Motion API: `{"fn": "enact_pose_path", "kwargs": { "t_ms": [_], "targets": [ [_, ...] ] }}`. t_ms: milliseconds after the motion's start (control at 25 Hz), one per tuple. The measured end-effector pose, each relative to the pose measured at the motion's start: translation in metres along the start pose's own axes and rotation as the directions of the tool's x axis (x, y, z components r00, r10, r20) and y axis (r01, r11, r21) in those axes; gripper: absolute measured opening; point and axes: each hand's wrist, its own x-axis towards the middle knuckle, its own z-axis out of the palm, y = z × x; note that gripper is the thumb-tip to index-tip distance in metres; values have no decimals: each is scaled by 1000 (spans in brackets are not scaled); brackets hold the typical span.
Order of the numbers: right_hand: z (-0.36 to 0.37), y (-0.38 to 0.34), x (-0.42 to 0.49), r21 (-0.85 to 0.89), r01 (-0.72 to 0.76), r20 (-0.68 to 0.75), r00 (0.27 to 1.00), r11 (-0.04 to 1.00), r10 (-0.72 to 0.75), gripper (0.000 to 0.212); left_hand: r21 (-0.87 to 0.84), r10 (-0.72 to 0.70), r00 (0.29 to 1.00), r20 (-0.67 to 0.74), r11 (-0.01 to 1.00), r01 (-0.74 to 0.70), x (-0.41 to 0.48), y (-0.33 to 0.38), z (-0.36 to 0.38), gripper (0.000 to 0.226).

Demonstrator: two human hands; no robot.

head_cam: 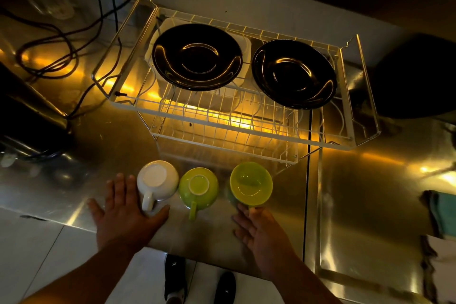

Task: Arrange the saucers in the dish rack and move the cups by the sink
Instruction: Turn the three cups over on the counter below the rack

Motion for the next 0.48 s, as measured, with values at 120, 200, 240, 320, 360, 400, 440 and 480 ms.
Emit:
{"fn": "enact_pose_path", "kwargs": {
  "t_ms": [120, 200, 240, 320, 360, 400, 440, 480],
  "targets": [
    [0, 0, 1, -9, 5, 1, 1000, 1000, -5, 24, -10, 4, 1000, 1, 1000, -4, -1, -1, -1, 123],
    [0, -2, 2, -40, 7, 13, 1000, 999, -6, 24, -14, 7, 1000, 0, 1000, -7, -1, 0, -2, 123],
    [1, -2, 3, -59, 10, 19, 1000, 998, -9, 24, -16, 6, 1000, 1, 1000, -6, -1, 0, -2, 123],
    [2, -2, 5, -83, 23, 9, 1000, 996, -23, 23, -18, 3, 1000, 10, 1000, -3, -1, 1, -3, 124],
    [1, -2, 6, -90, 29, 2, 1000, 996, -28, 23, -16, 4, 1000, 15, 1000, -3, -1, 1, -4, 124],
    [1, -1, 7, -97, 32, -5, 999, 995, -33, 23, -16, 5, 1000, 16, 1000, -4, -1, 1, -4, 125],
    [1, 0, 8, -111, 33, -17, 999, 993, -36, 24, -18, 6, 1000, 16, 1000, -5, -1, 1, -4, 124],
    [1, 0, 8, -133, 31, -40, 999, 991, -36, 24, -20, 6, 1000, 12, 1000, -6, -1, 1, -4, 124]
  ]
}}
